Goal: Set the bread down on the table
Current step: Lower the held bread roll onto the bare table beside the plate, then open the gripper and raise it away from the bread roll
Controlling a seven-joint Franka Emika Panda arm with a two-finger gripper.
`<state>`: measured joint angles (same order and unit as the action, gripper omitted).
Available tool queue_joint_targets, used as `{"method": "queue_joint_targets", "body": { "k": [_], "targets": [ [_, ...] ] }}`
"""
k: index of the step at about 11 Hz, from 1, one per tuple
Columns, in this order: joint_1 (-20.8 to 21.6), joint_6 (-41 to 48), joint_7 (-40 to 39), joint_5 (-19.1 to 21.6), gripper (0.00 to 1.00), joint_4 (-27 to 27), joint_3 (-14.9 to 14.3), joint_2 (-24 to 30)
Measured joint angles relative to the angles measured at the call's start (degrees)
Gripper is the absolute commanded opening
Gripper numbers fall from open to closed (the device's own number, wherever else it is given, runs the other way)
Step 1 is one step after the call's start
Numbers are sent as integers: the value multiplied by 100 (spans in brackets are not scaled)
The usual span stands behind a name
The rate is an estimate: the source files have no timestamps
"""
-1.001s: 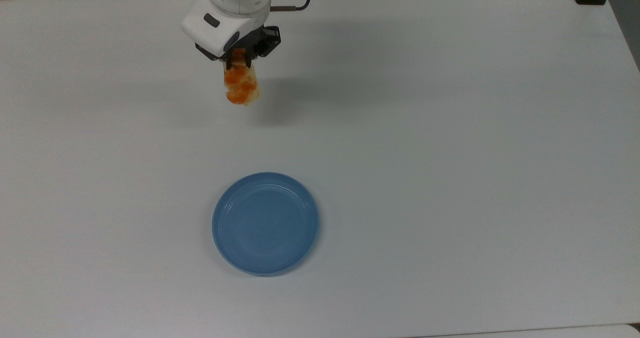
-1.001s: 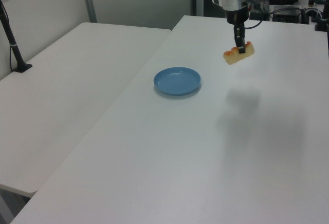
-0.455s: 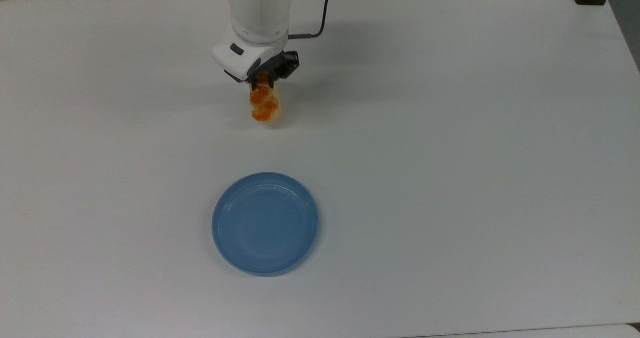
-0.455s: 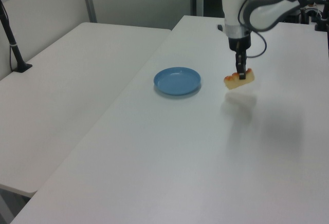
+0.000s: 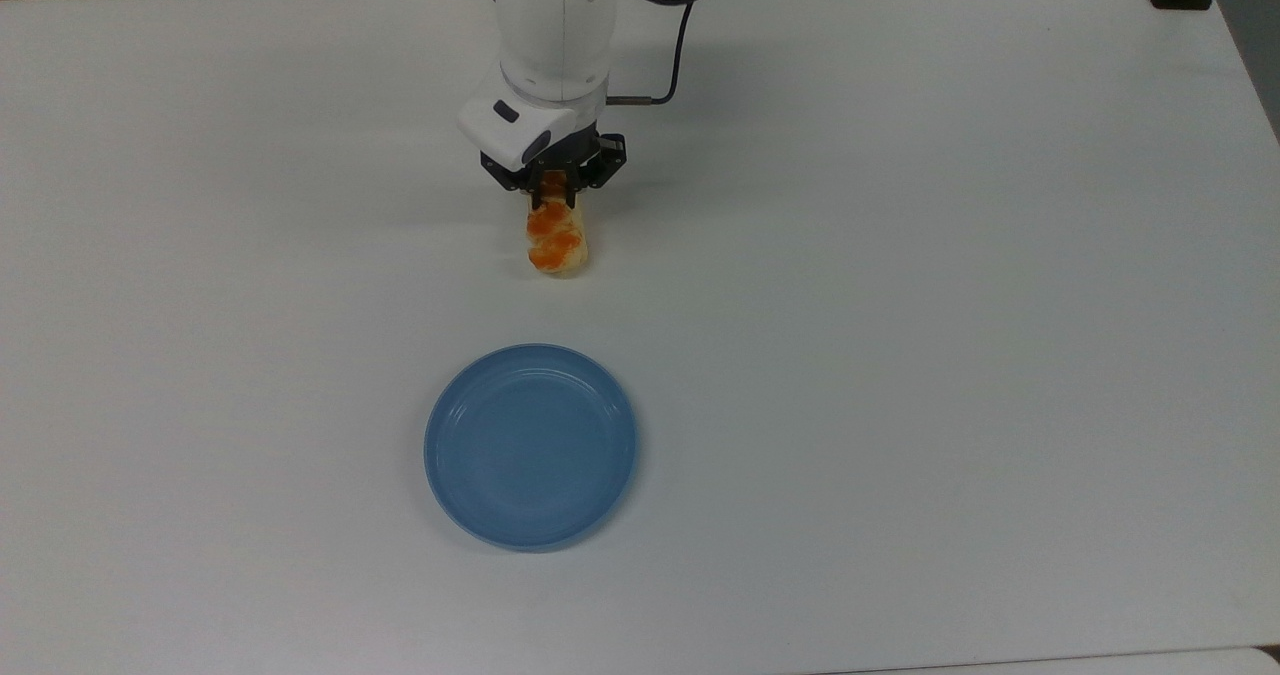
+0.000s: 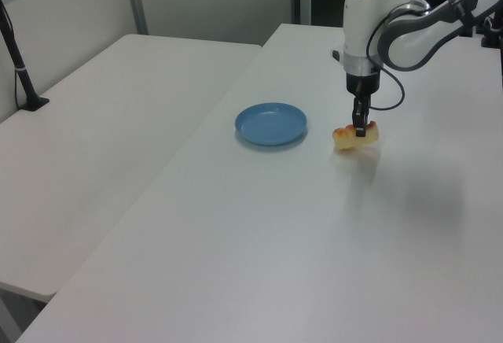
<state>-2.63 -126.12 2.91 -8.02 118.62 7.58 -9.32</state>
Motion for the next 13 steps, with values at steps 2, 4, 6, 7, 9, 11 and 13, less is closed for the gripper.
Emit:
{"method": "queue_joint_targets", "body": {
  "k": [2, 4, 6, 7, 9, 11, 13],
  "targets": [
    [20, -49, 38, -186, 100, 13, 0, -79],
    [20, -49, 56, -236, 100, 13, 0, -91],
    [20, -49, 60, -238, 100, 13, 0, -91],
    [20, -49, 61, -239, 100, 9, 0, -91],
    [-7, -49, 61, -240, 100, -47, -2, -69],
    [-189, 533, 63, -186, 100, -581, -23, 79],
    [-447, 1718, 50, 227, 100, -1582, -66, 348]
  ]
}}
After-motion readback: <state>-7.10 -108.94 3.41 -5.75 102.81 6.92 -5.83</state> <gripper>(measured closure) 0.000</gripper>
